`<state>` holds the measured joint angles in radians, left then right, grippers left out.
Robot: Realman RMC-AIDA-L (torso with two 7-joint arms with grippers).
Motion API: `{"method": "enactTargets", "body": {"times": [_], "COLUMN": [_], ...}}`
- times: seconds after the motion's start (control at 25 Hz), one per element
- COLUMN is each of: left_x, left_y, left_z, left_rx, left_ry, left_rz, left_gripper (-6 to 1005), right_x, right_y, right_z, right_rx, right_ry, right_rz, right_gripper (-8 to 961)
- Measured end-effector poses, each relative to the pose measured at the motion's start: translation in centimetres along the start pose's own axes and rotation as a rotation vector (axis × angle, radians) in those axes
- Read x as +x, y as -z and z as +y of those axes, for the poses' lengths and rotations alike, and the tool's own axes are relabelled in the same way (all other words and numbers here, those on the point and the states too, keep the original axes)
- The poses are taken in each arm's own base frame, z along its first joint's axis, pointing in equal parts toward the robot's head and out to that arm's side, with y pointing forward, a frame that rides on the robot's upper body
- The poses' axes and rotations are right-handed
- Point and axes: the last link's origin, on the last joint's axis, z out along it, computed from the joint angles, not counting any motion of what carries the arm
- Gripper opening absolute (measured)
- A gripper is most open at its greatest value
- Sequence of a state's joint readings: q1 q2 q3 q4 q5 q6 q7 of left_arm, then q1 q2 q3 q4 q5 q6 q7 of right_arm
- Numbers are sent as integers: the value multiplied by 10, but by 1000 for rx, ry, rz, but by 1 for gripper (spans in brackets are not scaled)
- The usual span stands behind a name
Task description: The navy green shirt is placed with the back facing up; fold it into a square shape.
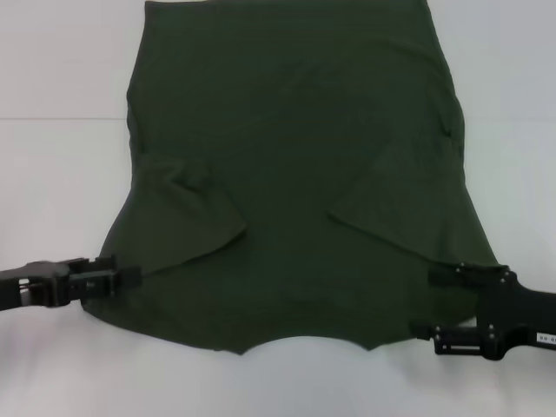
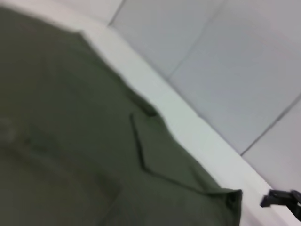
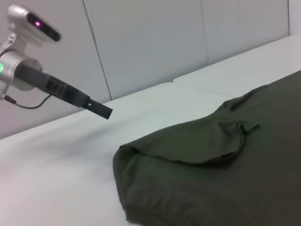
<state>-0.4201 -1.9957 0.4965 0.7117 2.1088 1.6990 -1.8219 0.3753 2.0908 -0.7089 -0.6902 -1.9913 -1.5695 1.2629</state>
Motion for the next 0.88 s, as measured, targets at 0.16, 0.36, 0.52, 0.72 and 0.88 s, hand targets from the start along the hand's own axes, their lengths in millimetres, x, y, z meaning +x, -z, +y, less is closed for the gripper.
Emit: {"method": "enactTargets", "body": {"times": [0.16,0.36,0.52,0.72,0.88], "left_x": [8,22,30,33,31], "left_y": [4,9,11,4,-1], "left_z": [-10,-26,-35,-38,-43], "left_rx": [70,221,323,370,399], "left_ry": [158,327,408,436,437], "left_rz": [-90,-146,-211,-242,-253], "left_gripper": [849,848,848,847,847], "right_x": [4,6,9,12,13], "right_y": [0,0,1,0,-1], "right_z": [1,4,7,11,12], "right_rx": [-1,-12,-23,-35,-39], "right_ry": [15,73,118,130,139], "right_rz": [3,8,6,2,1], "right_gripper": [939,939,938,938,938]}}
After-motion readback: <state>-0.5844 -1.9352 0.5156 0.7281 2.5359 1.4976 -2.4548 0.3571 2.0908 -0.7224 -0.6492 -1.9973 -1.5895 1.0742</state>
